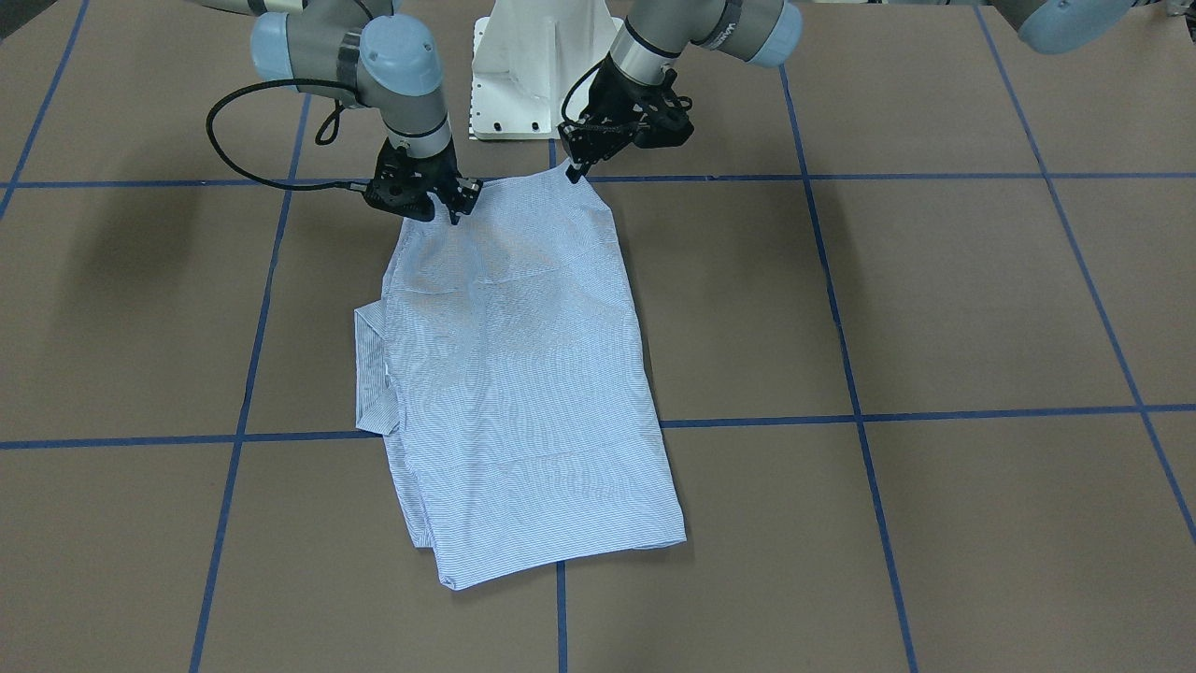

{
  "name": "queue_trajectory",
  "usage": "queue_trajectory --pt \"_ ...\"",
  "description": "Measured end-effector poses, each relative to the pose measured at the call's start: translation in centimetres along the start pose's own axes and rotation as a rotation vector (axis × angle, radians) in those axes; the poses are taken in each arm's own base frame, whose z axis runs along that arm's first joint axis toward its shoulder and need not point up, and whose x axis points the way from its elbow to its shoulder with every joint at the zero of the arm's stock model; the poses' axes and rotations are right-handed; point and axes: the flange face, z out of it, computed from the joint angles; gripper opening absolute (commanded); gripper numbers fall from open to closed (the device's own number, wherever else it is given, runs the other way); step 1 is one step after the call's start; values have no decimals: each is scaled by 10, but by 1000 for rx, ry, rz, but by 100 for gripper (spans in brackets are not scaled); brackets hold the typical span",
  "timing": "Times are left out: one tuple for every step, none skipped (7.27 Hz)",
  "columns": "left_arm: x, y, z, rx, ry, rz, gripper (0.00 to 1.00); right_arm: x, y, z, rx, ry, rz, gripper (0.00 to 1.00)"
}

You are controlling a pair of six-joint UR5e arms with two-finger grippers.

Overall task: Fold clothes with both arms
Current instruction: 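Grip the near edge of the shirt with both grippers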

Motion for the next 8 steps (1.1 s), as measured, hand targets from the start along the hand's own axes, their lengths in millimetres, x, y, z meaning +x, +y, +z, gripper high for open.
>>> queue_trajectory --pt "0 0 0 0 0 0 0 0 0 0 1 -1 0 2" --pt "0 -1 0 1 0 0 0 -1 0 0 3 -2 1 0" --pt "0 -1 0 1 1 -1 0 -1 1 0 4 -3 2 0" --pt "1 -1 -1 2 2 -1 0 -3 1 -2 6 -9 17 0" --pt "2 -2 -2 2 5 -1 0 -4 2 -4 9 -17 45 0" --pt "4 -2 -5 1 12 -2 0 -6 2 -6 9 -25 64 0" --pt "6 -3 -9 0 19 -2 0 -8 3 -9 7 -32 69 0" --pt "7 -3 -11 -1 23 -1 0 -9 4 -14 1 -41 66 0"
